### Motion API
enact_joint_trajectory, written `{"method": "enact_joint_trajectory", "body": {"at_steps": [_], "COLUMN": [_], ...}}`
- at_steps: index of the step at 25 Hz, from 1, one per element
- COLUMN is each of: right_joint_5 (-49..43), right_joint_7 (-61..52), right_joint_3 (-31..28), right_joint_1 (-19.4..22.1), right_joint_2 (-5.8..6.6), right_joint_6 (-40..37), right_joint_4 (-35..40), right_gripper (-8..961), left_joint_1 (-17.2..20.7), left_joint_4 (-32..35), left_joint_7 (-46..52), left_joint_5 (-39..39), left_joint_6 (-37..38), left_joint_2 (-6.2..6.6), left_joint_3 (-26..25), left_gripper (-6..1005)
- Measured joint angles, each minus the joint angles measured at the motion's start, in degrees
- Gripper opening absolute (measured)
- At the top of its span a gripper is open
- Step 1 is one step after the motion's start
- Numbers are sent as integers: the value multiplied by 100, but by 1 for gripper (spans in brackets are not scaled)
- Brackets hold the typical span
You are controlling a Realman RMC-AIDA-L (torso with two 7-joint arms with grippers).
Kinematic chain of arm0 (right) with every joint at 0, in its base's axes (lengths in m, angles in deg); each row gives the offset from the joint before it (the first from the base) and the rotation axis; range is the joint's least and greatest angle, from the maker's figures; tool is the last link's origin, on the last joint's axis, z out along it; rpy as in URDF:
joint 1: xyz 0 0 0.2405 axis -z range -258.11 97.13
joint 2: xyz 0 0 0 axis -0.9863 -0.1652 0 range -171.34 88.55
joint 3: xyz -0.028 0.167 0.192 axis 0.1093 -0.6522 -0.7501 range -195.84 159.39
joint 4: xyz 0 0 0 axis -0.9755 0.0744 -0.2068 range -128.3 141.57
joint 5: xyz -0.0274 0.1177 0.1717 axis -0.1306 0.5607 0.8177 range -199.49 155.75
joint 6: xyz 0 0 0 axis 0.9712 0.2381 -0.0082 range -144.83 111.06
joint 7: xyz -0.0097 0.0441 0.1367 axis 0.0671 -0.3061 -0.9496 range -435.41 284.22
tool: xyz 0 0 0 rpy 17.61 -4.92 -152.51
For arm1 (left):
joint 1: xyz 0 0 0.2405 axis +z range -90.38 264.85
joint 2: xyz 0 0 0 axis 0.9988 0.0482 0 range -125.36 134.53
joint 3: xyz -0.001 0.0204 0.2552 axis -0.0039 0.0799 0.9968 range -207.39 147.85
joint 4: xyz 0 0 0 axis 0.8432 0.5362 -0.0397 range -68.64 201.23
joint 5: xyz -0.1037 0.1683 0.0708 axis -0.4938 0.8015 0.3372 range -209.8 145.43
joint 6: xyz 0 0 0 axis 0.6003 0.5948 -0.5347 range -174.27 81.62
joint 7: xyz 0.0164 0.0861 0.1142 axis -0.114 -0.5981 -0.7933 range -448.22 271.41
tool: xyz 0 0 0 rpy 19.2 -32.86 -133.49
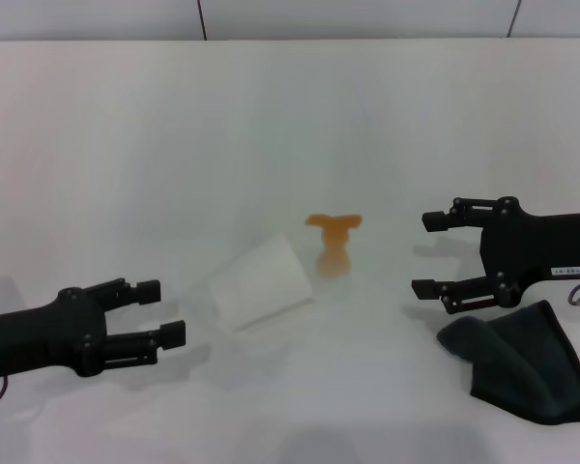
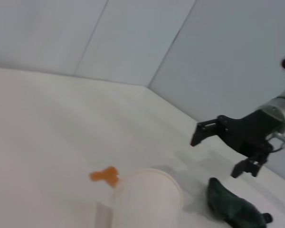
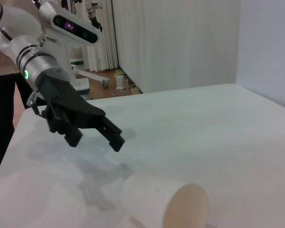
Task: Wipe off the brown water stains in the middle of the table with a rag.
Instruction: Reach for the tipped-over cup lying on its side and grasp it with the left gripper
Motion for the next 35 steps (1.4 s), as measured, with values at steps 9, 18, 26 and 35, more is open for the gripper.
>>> {"method": "enact_joint_trajectory", "body": {"at_steps": [9, 18, 26, 35], "right_joint_5": [0, 0, 1, 5], "right_joint_7": [0, 0, 0, 0], "right_joint_3": [9, 9, 9, 8], "right_joint_1": [-1, 4, -14, -19], "right_joint_2": [0, 0, 0, 1], "right_joint_6": [11, 22, 28, 44], "right_joint_4": [0, 0, 0, 1], "right_gripper": [858, 858, 858, 858], "left_joint_1": [-14, -15, -290, -1636], "left_joint_4": [49, 48, -531, -1490], "left_joint_7": [-169, -109, 1136, 1748], "left_joint_5": [-137, -174, -311, 609], "left_joint_6": [-236, -214, 32, 334], "left_joint_2": [-48, -71, 146, 677], "left_joint_3": [-6, -9, -4, 5], "left_gripper": [884, 879, 876, 871]}}
